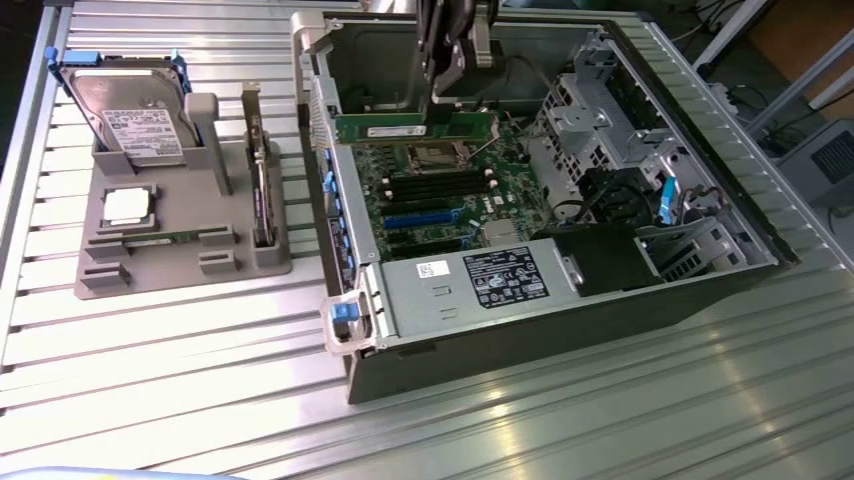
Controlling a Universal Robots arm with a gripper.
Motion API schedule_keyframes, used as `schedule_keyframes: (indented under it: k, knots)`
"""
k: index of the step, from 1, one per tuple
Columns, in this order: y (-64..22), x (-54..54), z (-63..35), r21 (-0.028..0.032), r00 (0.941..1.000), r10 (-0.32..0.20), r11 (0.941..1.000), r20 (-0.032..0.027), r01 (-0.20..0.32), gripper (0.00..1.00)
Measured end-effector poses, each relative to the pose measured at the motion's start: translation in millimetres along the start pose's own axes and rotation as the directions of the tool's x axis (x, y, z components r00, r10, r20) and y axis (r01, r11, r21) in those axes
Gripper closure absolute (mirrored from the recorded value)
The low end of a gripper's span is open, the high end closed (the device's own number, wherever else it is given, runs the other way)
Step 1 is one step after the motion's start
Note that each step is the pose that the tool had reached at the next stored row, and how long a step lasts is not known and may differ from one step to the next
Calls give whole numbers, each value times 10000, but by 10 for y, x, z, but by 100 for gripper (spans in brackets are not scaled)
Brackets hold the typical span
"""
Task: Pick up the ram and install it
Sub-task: 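Pick up the ram and move it above insertion slot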
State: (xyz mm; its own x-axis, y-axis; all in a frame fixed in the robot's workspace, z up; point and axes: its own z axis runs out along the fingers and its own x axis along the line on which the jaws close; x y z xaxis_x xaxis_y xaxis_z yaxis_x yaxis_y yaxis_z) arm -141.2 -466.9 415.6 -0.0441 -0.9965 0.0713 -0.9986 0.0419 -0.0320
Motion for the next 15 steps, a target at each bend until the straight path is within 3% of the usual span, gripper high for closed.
schedule_keyframes:
  k: [15]
  knots:
    - [-257,-11,8,2,10000,0,10000,-36,0,88]
